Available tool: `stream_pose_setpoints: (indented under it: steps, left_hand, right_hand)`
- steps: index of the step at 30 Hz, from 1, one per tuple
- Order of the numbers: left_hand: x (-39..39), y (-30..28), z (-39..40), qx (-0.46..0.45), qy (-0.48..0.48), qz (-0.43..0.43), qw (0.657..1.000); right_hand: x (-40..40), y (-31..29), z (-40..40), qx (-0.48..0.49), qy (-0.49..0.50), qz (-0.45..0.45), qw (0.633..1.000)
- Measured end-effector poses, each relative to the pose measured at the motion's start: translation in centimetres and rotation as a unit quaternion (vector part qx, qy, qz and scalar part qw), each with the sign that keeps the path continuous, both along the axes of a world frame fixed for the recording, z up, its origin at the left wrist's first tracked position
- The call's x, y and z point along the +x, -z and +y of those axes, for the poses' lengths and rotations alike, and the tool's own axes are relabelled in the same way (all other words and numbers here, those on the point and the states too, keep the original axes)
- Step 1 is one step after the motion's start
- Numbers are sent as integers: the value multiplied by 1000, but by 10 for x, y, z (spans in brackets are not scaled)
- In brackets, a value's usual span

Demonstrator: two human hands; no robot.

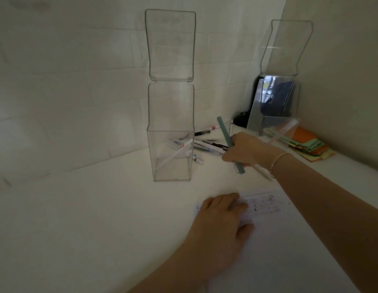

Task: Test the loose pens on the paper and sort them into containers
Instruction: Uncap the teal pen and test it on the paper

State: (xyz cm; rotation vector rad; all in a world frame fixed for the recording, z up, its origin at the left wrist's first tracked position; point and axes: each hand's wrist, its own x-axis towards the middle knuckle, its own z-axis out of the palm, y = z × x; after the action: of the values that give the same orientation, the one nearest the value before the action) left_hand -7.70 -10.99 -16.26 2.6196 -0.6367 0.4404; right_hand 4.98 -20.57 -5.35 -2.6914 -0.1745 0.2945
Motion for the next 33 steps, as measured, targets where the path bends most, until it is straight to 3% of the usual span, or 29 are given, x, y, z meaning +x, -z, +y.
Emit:
stream_pose_setpoints:
  steps: [3,4,7,13,16,21,25,27,29,31,33]
  left_hand:
    - [1,1,0,-1,-6,0,1000]
    - [0,0,-1,-10,-4,4,1000]
    - [0,-10,-1,-104,-27,64,992]
    - [-5,-29,2,-289,-114,107,945]
    - [1,-35,9,-318,-155,107,929]
    - [1,-43,14,-409,-39,108,905]
    - [1,-49,14,-428,7,118,896]
    - [-2,-49,17,-468,36,124,874]
    - [-5,-48,24,-502,38,109,857]
    - [-1,-48,33,-532,-1,89,842]
    - [5,-50,37,-533,-58,88,840]
  right_hand:
    - [-22,-17,-14,265,16,141,954]
    - [-27,-20,-17,308,5,165,937]
    - [-36,-21,-19,298,-22,119,947]
    - [-43,-23,-12,357,-73,64,929]
    - [-46,-25,-10,339,-94,30,936]
    - [-57,-15,1,314,-137,19,939]
    - [-60,-27,-4,354,-177,75,915]
    - [-51,-44,-16,411,-136,54,900]
    - [-41,-67,-35,455,-60,-22,888]
    - [-40,-86,-51,433,-31,-79,898]
    - [-49,-90,-56,406,-41,-70,910]
